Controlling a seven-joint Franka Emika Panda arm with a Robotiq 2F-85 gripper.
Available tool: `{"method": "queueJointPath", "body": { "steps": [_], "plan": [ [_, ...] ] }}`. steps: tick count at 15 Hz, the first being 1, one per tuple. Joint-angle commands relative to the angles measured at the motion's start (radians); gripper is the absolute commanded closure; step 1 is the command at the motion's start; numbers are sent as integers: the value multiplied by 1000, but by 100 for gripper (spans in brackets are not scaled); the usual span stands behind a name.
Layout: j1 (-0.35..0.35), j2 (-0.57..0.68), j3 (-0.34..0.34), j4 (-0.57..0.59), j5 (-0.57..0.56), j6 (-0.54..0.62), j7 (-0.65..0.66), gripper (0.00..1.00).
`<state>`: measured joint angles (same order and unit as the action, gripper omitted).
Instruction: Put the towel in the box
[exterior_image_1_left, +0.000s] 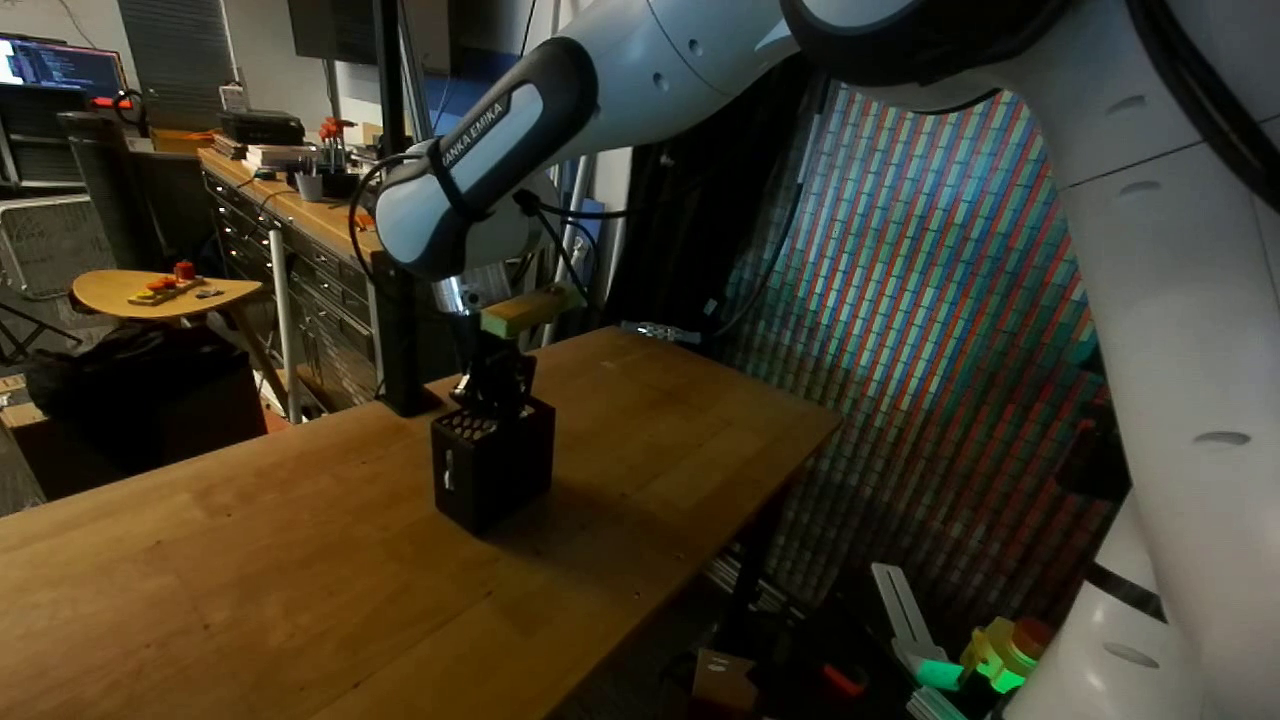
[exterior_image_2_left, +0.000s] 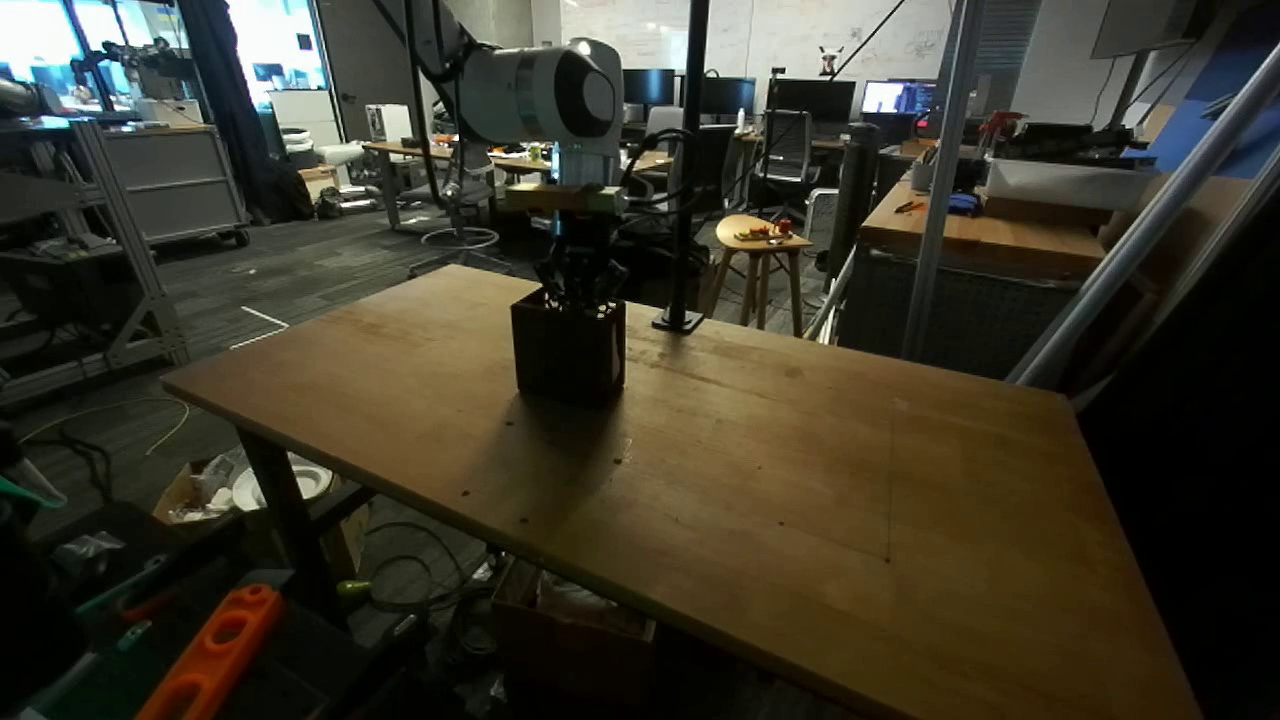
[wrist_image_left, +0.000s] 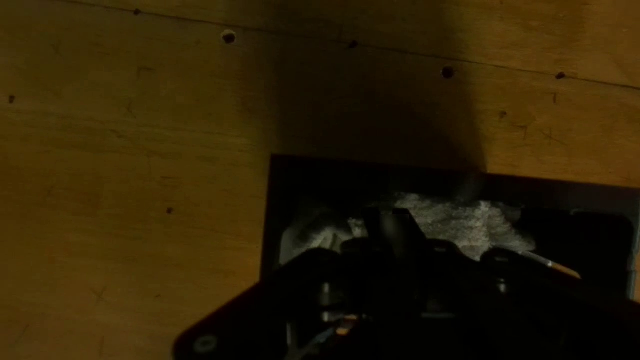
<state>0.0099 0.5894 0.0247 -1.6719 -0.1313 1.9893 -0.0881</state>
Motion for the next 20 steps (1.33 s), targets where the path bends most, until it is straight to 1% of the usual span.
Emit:
{"method": "queueJointPath", "body": {
  "steps": [1,11,20],
  "plan": [
    [4,43,-3,54,23,1,19,88],
    [1,176,6,163,63,4,21,88],
    [-15,168,3,115,104,32,30,88]
  ]
}}
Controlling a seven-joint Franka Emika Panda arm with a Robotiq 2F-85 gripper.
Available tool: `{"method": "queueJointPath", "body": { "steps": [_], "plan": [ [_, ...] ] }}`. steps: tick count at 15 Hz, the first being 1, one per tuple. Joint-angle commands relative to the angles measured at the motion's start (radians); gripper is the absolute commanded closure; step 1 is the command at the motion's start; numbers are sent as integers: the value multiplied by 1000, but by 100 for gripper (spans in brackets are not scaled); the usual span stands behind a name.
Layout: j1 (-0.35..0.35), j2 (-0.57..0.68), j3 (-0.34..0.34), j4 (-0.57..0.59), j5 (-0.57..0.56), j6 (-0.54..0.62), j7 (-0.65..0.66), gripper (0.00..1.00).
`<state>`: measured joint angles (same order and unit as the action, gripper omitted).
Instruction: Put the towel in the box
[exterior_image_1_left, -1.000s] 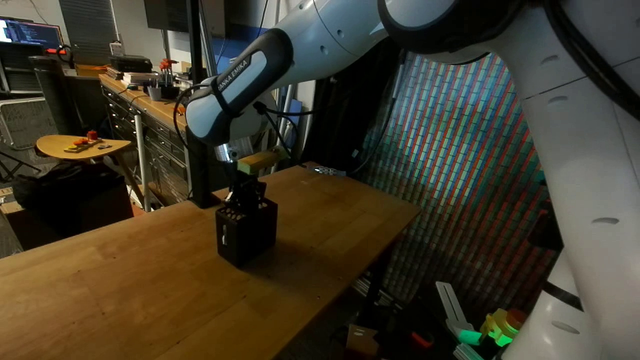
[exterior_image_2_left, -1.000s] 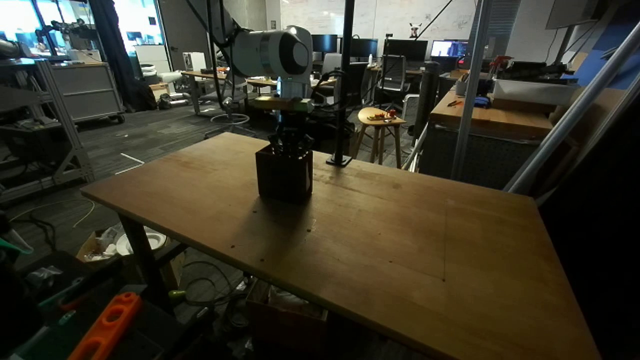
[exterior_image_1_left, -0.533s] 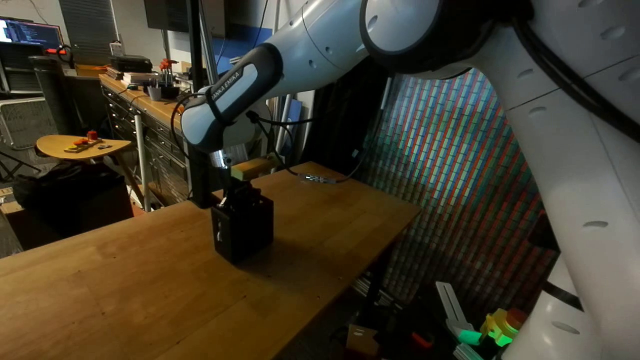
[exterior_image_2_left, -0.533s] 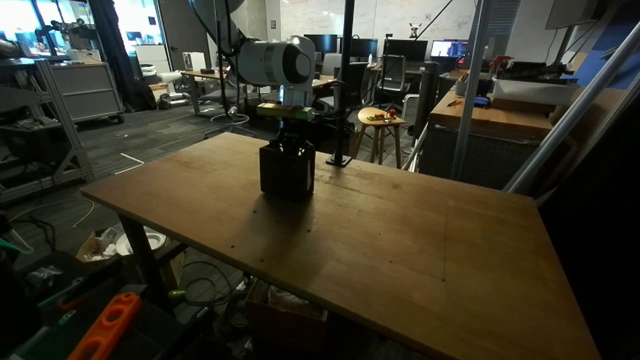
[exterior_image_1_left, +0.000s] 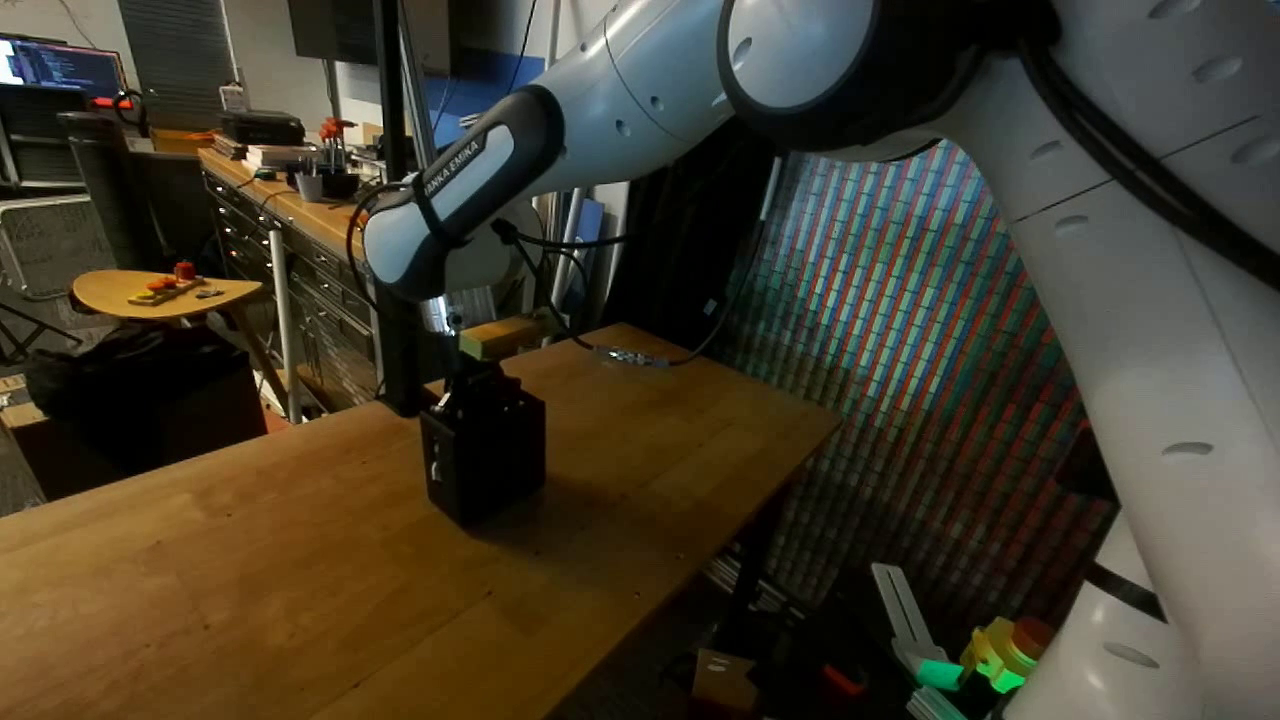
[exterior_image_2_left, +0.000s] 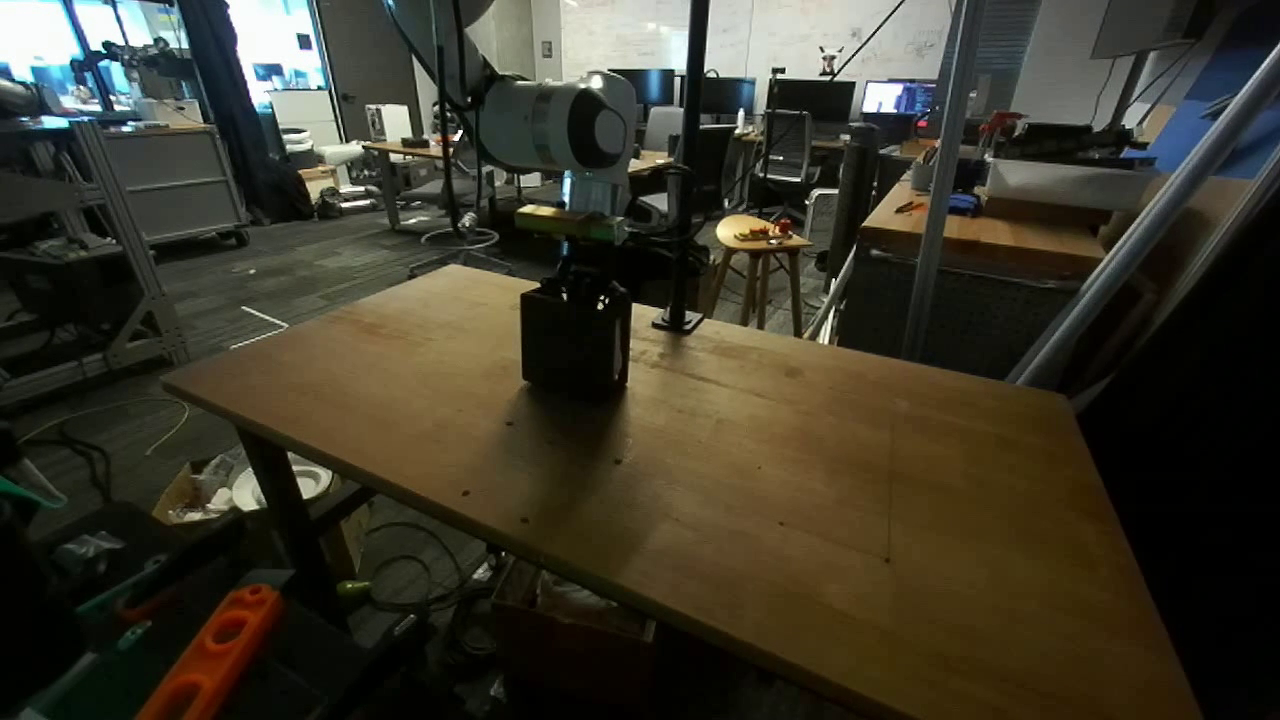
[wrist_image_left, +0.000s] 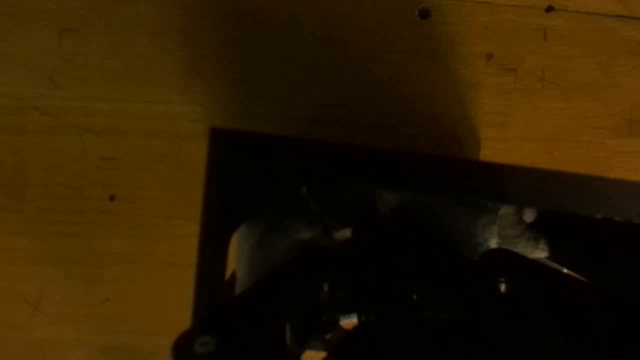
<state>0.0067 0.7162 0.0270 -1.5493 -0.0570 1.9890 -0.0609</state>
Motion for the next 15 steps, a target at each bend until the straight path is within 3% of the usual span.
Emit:
{"method": "queueJointPath", "body": {
  "steps": [1,8,15],
  "plan": [
    [-12,32,-2,-11,26,30,2,88],
    [9,-60,-26,-64,-49,1,-17,88],
    [42,-203,-26,-195,-118,-7,26,88]
  ]
}}
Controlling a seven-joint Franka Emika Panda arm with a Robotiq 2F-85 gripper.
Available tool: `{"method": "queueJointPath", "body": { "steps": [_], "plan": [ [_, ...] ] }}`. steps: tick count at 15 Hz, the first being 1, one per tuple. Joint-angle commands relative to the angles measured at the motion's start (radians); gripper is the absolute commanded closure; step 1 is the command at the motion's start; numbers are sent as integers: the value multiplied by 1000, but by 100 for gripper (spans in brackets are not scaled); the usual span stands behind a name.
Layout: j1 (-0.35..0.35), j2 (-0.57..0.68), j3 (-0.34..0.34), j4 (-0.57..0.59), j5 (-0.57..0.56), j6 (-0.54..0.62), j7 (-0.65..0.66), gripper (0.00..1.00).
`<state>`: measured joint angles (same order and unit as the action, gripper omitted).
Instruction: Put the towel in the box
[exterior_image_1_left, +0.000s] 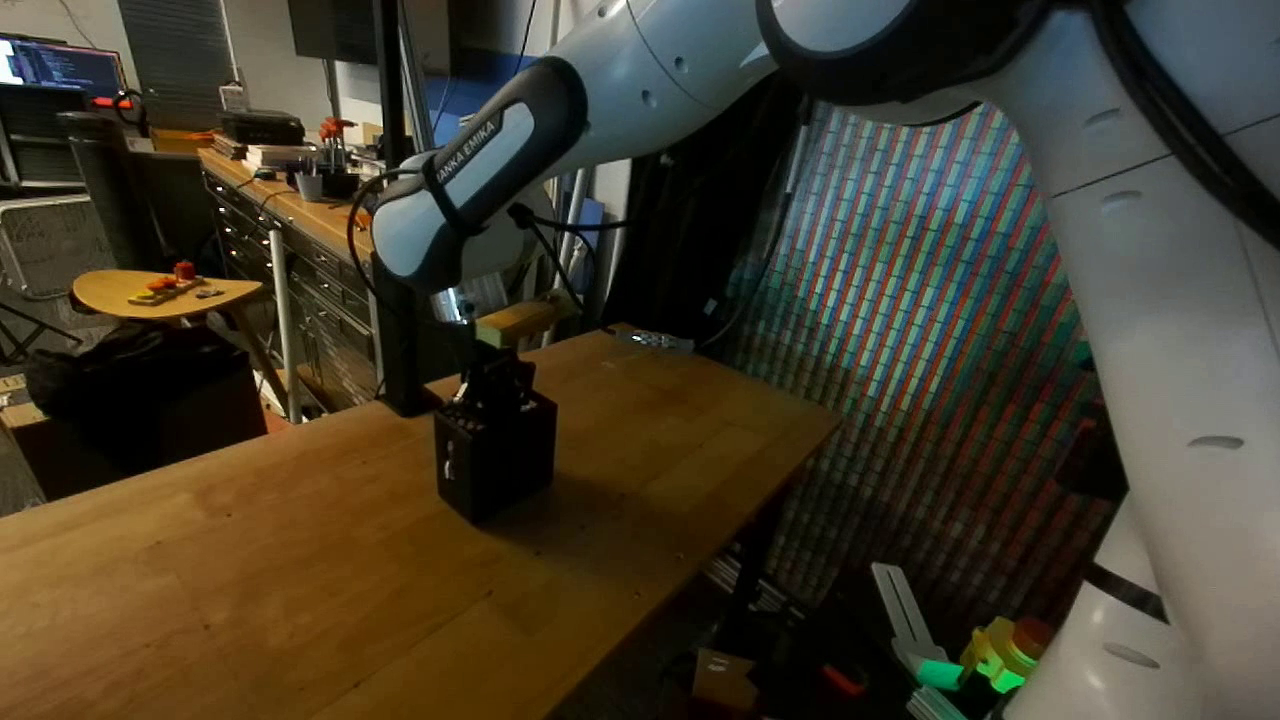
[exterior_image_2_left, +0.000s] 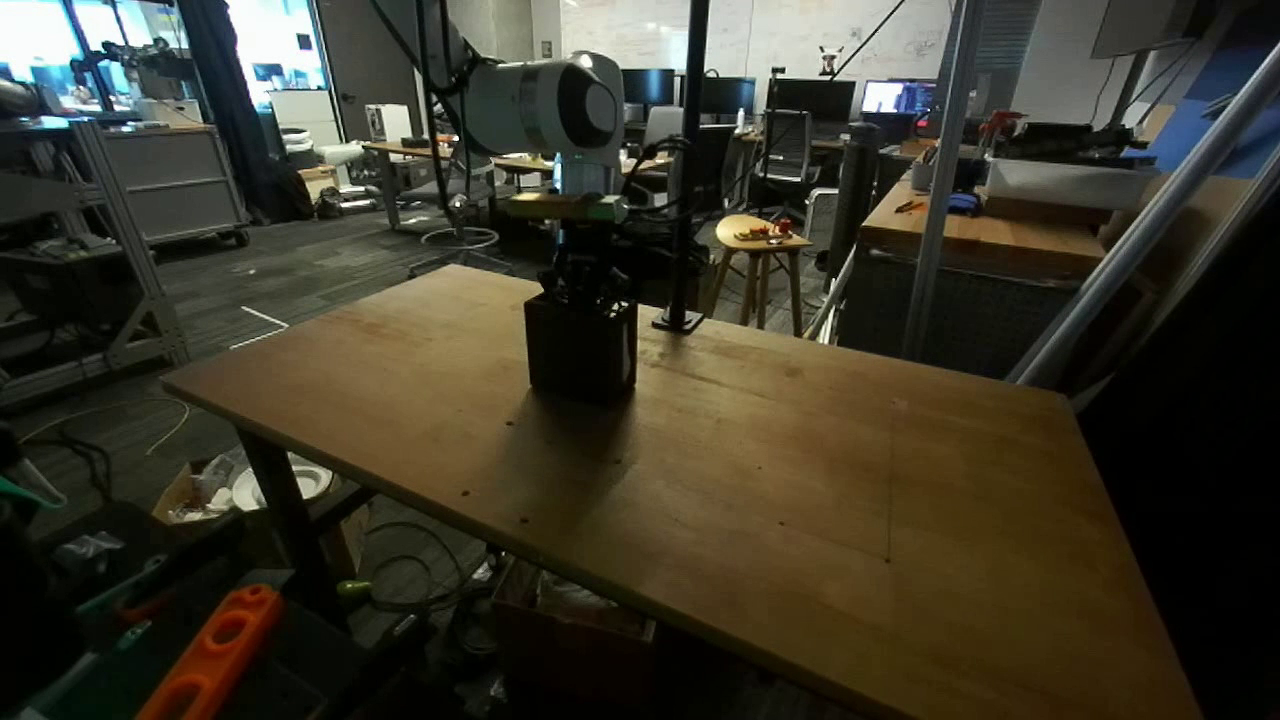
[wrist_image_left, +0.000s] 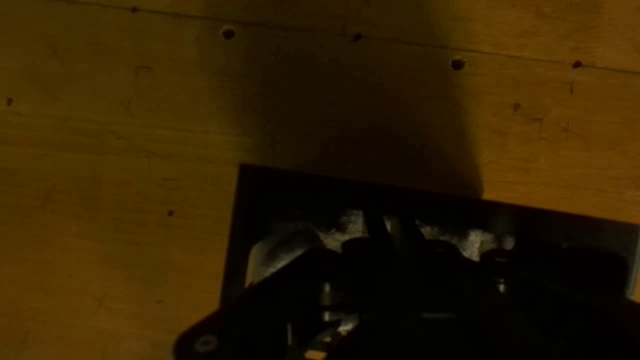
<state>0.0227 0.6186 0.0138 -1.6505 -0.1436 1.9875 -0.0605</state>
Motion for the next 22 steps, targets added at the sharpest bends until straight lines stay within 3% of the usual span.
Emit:
{"method": "queueJointPath", "body": {
  "steps": [1,17,22],
  "plan": [
    [31,-132,-14,-114,-35,-6,39,88],
    [30,-490,-13,-278,-11,-66,371,87],
    [27,-556,11,-329,178,28,409,87]
  ]
}}
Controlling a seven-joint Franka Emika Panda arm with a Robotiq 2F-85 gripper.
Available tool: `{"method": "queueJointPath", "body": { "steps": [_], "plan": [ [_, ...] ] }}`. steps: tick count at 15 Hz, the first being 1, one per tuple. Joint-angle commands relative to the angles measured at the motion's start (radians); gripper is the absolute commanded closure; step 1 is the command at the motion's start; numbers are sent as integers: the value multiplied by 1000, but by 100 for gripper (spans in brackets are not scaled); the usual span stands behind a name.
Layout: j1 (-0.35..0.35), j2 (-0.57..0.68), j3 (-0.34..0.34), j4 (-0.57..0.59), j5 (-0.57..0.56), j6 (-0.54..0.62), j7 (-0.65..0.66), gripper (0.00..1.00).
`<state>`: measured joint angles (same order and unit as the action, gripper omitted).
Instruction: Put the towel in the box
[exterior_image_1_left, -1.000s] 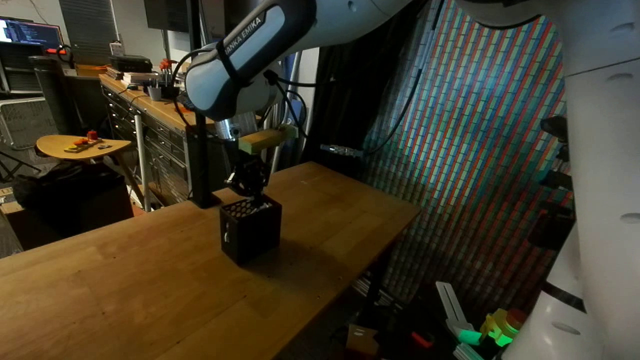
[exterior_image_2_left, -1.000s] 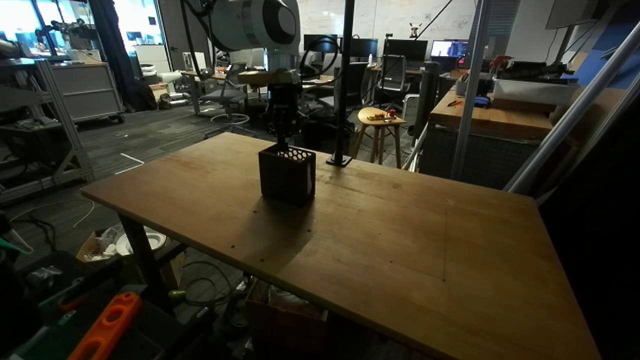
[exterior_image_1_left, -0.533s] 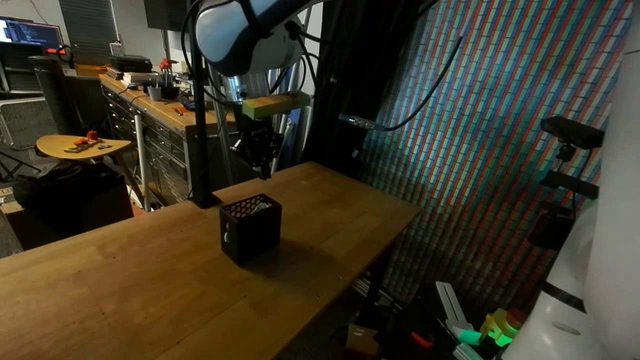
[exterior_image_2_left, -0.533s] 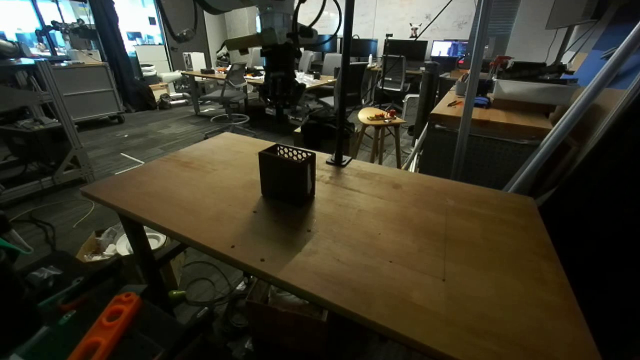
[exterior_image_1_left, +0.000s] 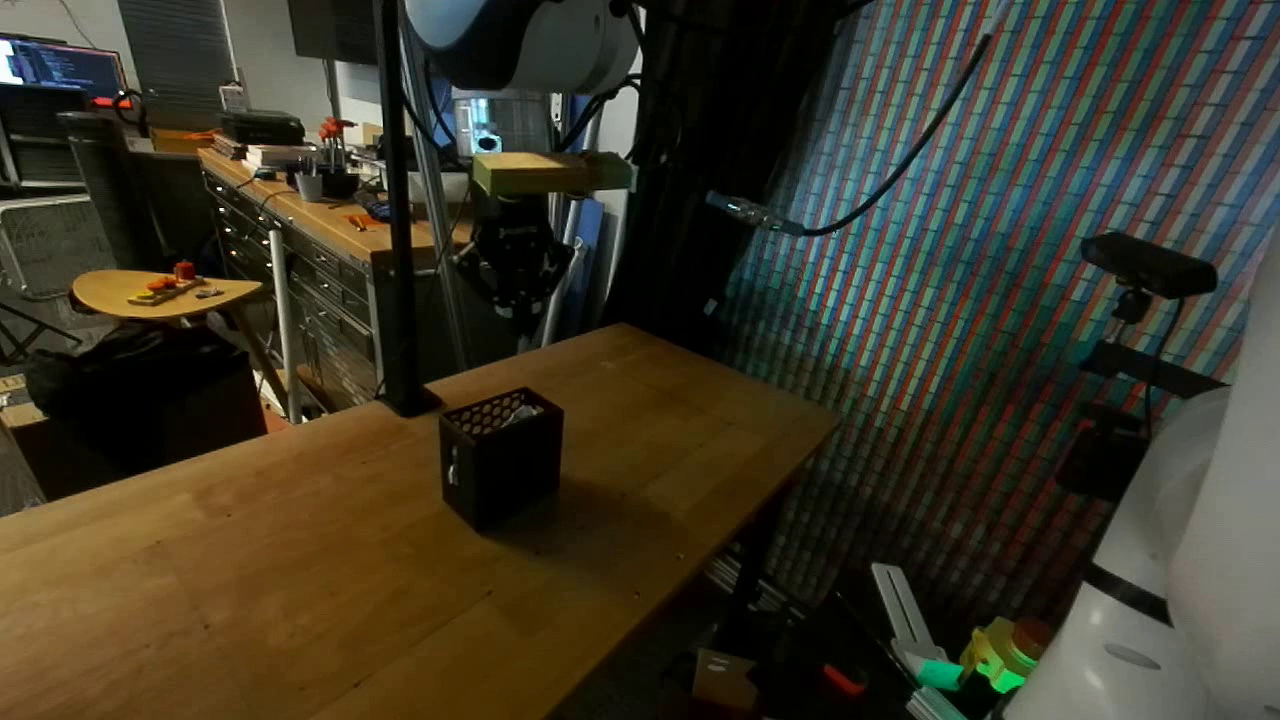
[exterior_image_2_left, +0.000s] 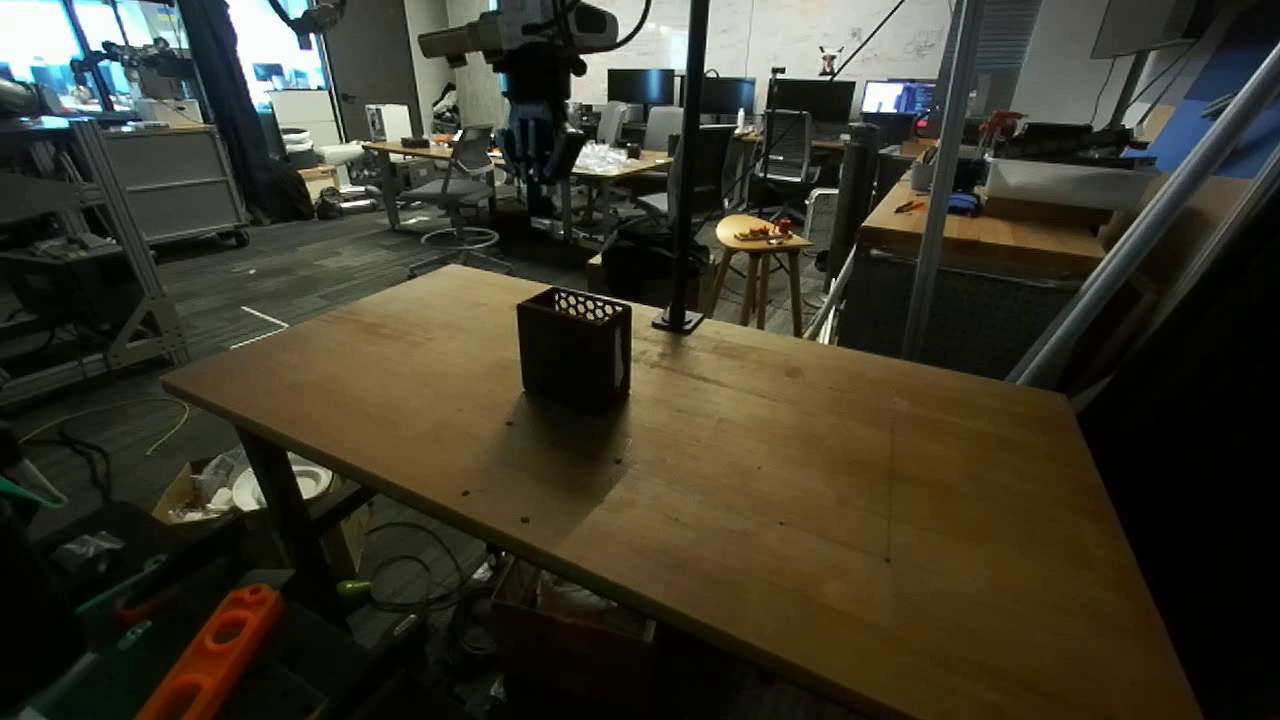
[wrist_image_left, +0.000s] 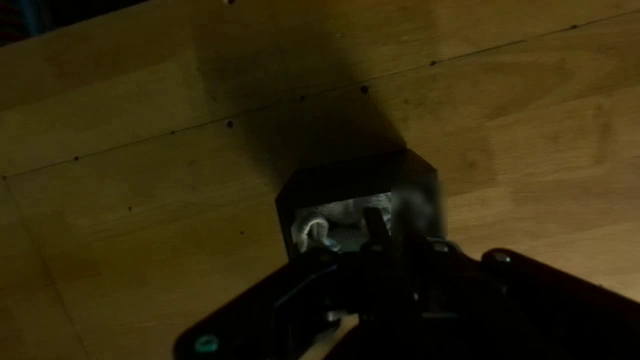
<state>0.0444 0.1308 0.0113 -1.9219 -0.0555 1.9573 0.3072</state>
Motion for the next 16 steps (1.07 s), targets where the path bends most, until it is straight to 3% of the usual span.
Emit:
{"method": "queueJointPath", "body": {
  "steps": [1,5,6,8,9,11,12,16],
  "plan": [
    [9,-79,18,-67,112,76,50,87],
    [29,-138,42,-146,88,169,100,83],
    [34,-158,49,-175,74,196,97,59],
    [43,-222,63,-264,66,242,99,56],
    [30,-123,56,-151,87,177,73,76],
    [34,-165,68,-210,81,204,79,60],
    [34,-179,71,-225,81,207,79,57],
    [32,-194,71,-239,81,209,79,56]
  ]
}}
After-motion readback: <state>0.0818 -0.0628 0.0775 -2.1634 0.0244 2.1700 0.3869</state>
